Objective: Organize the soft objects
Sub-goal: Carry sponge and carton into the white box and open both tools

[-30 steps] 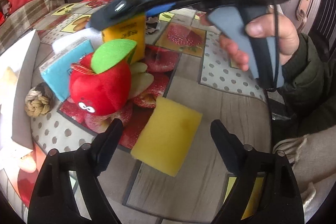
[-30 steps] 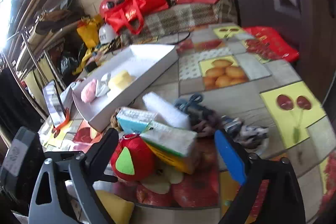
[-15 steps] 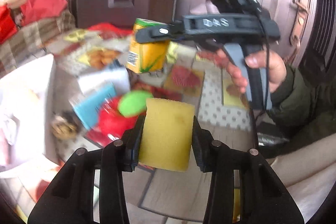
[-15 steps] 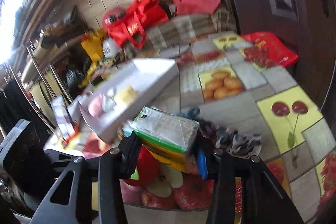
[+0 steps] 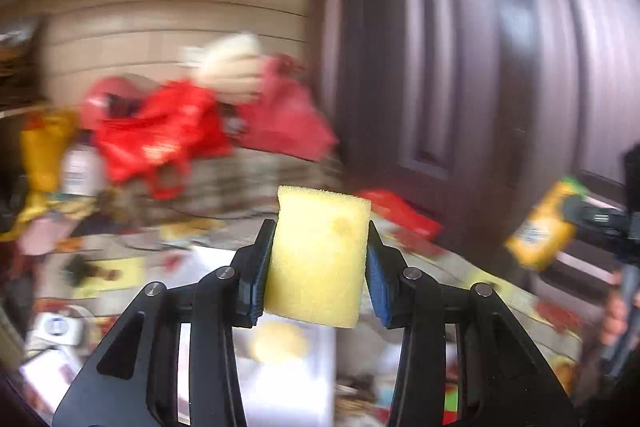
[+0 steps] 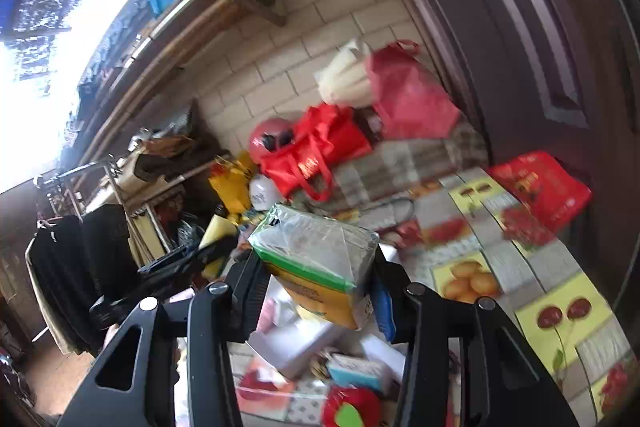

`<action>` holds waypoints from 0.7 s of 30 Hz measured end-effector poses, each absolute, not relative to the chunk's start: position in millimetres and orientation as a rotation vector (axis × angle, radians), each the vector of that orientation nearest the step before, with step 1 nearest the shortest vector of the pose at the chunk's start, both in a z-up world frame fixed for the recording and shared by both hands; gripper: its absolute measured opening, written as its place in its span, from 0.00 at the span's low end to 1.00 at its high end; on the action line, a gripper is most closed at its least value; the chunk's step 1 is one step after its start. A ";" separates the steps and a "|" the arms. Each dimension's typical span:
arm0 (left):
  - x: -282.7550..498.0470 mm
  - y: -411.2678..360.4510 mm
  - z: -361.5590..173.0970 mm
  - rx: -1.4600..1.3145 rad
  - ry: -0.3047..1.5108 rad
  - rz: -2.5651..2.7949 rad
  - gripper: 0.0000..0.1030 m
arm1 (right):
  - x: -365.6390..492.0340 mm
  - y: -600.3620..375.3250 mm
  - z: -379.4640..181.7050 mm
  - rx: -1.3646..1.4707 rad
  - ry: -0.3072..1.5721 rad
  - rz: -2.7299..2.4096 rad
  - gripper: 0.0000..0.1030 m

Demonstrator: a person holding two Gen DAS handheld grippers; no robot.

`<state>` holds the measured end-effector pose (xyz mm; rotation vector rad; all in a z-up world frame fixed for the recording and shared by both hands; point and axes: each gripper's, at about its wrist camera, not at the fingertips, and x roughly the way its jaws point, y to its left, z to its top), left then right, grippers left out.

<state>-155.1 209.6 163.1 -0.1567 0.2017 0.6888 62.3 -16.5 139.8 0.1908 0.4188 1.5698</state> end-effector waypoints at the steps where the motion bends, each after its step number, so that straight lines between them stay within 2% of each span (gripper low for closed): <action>1: -161.2 217.8 160.9 -0.167 0.201 0.710 0.40 | 60.3 -13.1 142.4 0.189 0.417 1.582 0.44; 9: -195.4 275.6 133.4 -0.312 0.204 0.834 0.40 | 37.7 48.6 158.5 0.167 0.485 1.673 0.44; 18: -187.1 278.0 115.7 -0.336 0.265 0.868 0.40 | 11.2 116.4 214.8 0.247 0.523 1.765 0.44; 21: -180.2 278.3 111.1 -0.315 0.297 0.890 0.40 | 10.9 144.5 194.0 0.229 0.601 1.732 0.44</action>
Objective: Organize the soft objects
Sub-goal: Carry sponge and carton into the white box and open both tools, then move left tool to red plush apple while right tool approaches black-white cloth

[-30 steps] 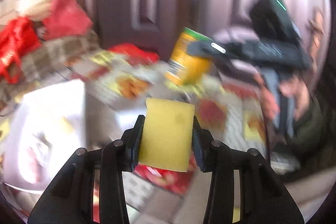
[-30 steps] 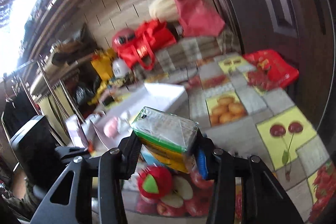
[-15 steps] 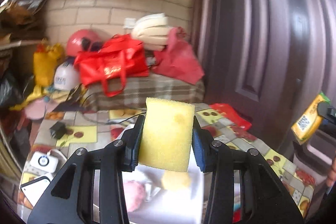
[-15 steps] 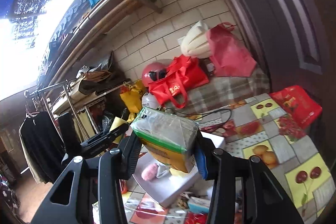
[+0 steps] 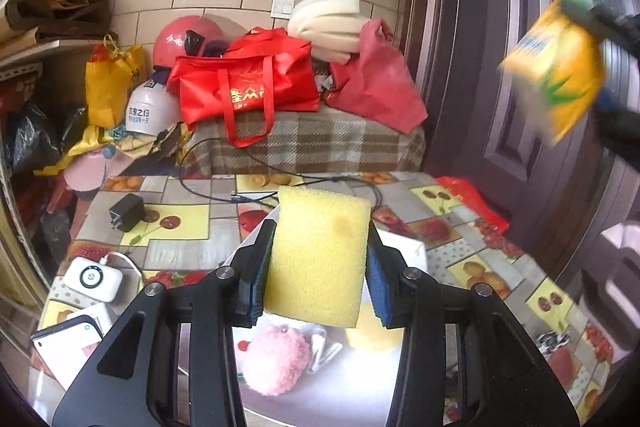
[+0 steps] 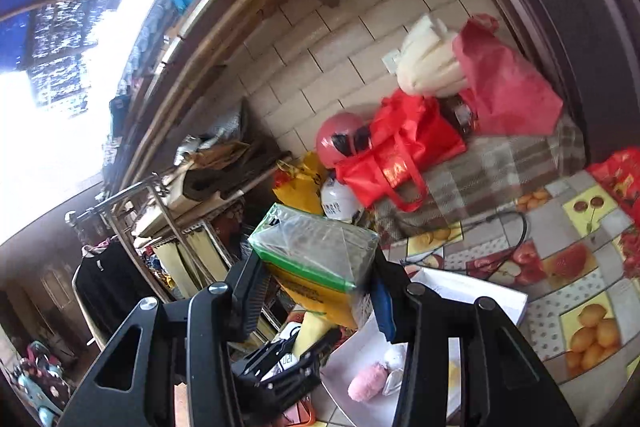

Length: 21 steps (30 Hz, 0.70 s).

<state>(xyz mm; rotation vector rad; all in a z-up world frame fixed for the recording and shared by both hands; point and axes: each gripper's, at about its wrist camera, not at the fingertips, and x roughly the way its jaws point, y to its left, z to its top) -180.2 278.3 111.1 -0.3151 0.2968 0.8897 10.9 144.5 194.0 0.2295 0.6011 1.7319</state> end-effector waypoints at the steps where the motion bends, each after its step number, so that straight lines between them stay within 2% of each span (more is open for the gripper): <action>1: -179.0 279.8 108.9 -0.320 0.303 0.888 0.40 | 13.3 152.1 184.2 0.222 0.633 1.717 0.44; 10: -161.0 313.5 60.6 -0.485 0.379 0.818 0.40 | 51.4 220.6 51.7 0.136 0.999 1.501 0.44; 15: -152.9 315.0 51.4 -0.499 0.382 0.819 0.40 | 58.9 230.0 32.1 0.135 1.032 1.458 0.46; 17: -153.5 316.4 50.2 -0.511 0.380 0.830 0.45 | 63.8 230.0 28.5 0.167 1.046 1.448 0.47; 18: -154.6 317.2 50.2 -0.514 0.378 0.840 0.49 | 65.4 229.3 26.4 0.177 1.057 1.447 0.50; 19: -156.6 318.1 50.6 -0.514 0.374 0.852 0.68 | 66.6 229.1 24.2 0.183 1.068 1.444 0.60; 20: -159.0 317.9 51.4 -0.508 0.367 0.873 0.90 | 67.2 228.4 23.2 0.190 1.074 1.440 0.78; 21: -161.6 317.3 52.9 -0.499 0.356 0.896 0.98 | 68.7 223.6 23.5 0.208 1.070 1.438 0.85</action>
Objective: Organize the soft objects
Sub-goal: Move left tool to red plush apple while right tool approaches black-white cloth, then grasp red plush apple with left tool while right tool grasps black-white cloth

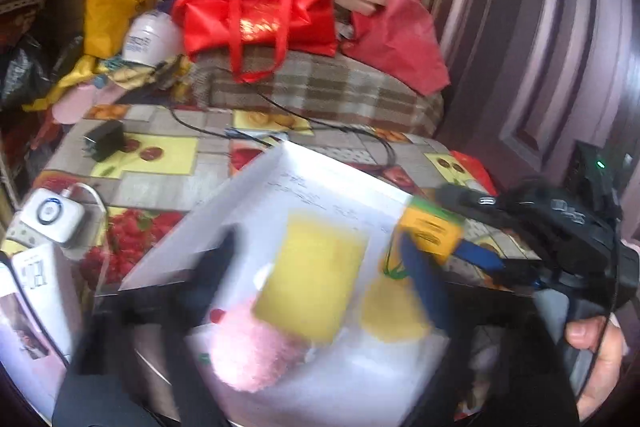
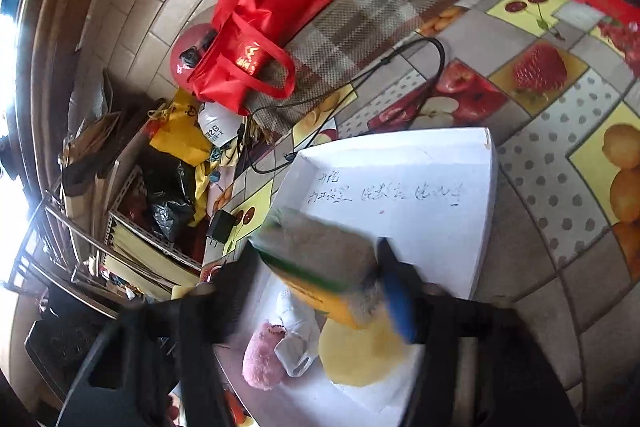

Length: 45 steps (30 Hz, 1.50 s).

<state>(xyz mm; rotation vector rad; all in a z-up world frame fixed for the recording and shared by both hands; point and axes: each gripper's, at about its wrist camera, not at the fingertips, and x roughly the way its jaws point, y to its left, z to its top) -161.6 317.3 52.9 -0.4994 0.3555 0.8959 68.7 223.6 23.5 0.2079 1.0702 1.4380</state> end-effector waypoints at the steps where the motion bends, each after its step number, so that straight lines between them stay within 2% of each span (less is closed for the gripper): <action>1: -164.3 316.0 54.8 -0.491 0.340 0.915 1.00 | 68.8 222.4 25.4 0.219 1.061 1.433 0.88; 4: -172.4 312.8 62.5 -0.488 0.306 0.952 1.00 | 67.3 219.2 32.9 0.244 1.032 1.433 0.90; 7: -177.4 307.2 71.5 -0.478 0.271 0.954 1.00 | 66.6 201.7 41.2 0.289 0.995 1.444 1.00; 14: -180.9 279.1 105.3 -0.430 0.217 0.918 1.00 | 59.2 150.8 62.2 0.369 0.870 1.489 1.00; 17: -187.0 250.3 131.0 -0.372 0.137 0.854 1.00 | 60.6 111.0 72.1 0.383 0.765 1.494 1.00; 21: -184.1 218.0 139.9 -0.310 0.099 0.750 1.00 | 71.9 55.3 87.0 0.360 0.600 1.447 1.00; 24: -165.0 204.7 130.2 -0.326 0.172 0.627 1.00 | 87.3 21.4 86.7 0.382 0.553 1.426 1.00; 28: -120.5 171.0 94.2 -0.272 0.359 0.473 1.00 | 116.0 -12.2 65.2 0.361 0.625 1.348 1.00; 35: -66.0 110.8 13.1 -0.209 0.680 0.251 0.99 | 137.2 -23.7 25.3 0.040 0.684 1.147 1.00; 37: -56.6 104.6 -2.8 -0.205 0.736 0.246 0.93 | 140.8 -17.5 13.8 -0.057 0.699 1.104 1.00; 45: -32.4 103.5 -26.4 -0.203 0.821 0.227 0.92 | 139.3 17.2 -29.3 -0.254 0.804 1.158 0.99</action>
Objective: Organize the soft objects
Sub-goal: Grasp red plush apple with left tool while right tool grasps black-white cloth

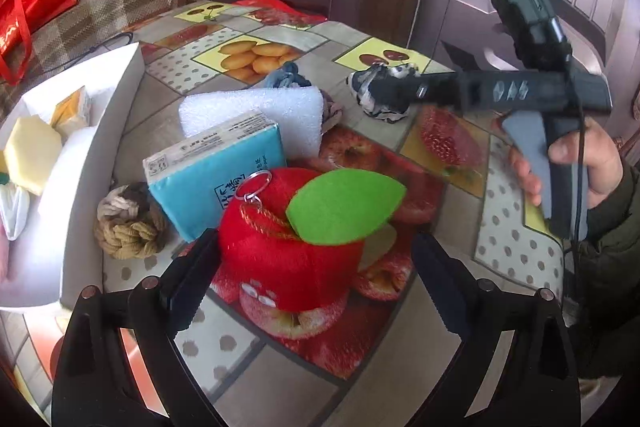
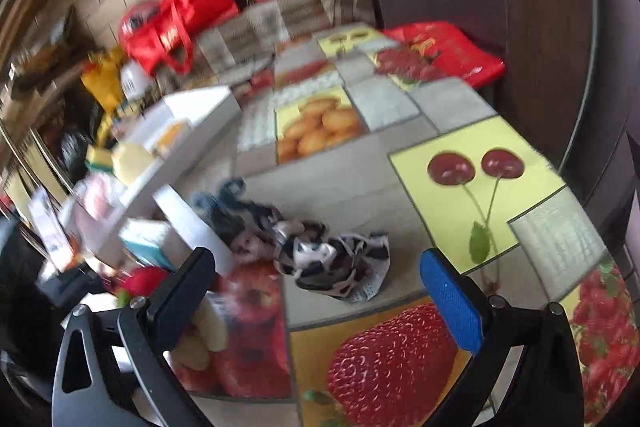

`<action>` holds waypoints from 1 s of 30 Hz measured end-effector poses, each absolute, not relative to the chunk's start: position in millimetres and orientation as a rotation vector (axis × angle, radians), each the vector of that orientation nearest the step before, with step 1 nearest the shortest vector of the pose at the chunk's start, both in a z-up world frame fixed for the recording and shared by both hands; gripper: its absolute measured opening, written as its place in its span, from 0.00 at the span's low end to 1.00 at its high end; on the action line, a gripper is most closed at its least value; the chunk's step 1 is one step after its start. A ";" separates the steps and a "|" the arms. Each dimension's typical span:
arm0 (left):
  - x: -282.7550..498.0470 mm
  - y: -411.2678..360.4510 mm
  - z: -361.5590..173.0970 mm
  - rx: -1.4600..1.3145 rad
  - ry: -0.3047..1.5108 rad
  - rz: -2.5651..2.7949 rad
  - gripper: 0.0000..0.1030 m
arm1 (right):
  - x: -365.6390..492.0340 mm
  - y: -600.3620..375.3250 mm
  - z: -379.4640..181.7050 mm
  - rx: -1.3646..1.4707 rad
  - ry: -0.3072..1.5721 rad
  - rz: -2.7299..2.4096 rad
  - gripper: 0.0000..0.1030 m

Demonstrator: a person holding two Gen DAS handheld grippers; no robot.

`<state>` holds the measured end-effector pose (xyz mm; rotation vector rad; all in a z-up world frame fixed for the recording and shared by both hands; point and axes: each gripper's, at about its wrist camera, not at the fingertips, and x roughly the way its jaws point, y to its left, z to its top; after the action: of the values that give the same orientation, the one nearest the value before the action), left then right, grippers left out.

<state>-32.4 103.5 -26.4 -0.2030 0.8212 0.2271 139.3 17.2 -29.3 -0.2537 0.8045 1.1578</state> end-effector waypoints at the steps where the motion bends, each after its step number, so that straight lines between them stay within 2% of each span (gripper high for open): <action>1: -30.5 106.5 -28.1 -0.205 0.824 0.228 0.84 | 137.9 19.3 -31.7 -0.273 0.794 1.154 0.96; 2: -30.1 107.6 -29.7 -0.206 0.828 0.233 0.70 | 136.8 21.3 -33.5 -0.285 0.791 1.156 0.95; 3: -28.8 109.6 -33.0 -0.213 0.844 0.234 0.64 | 137.2 22.1 -36.5 -0.288 0.799 1.163 0.94; 4: -29.7 109.9 -33.9 -0.210 0.841 0.230 0.63 | 138.1 23.6 -39.5 -0.287 0.819 1.177 0.84; 5: -31.1 108.6 -32.9 -0.204 0.833 0.226 0.60 | 140.4 23.4 -42.8 -0.282 0.842 1.192 0.66; 8: -33.3 104.0 -30.9 -0.200 0.820 0.203 0.58 | 141.2 19.8 -41.0 -0.248 0.848 1.215 0.47; 11: -37.9 98.0 -24.1 -0.191 0.790 0.185 0.58 | 139.6 15.2 -36.9 -0.237 0.841 1.222 0.42; 18: -62.2 97.7 27.6 -0.166 0.626 0.222 0.59 | 134.6 -9.2 -0.9 -0.124 0.753 1.255 0.40; 25: -87.4 143.0 112.8 -0.135 0.409 0.428 0.59 | 110.7 -22.2 58.6 0.016 0.601 1.387 0.40; 30: -133.1 184.5 149.9 -0.161 0.254 0.632 0.59 | 84.9 -16.2 101.7 0.084 0.533 1.514 0.40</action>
<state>-133.1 184.5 149.9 -0.1613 0.2537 0.6320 84.9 -16.2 101.7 0.0840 0.5328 1.5144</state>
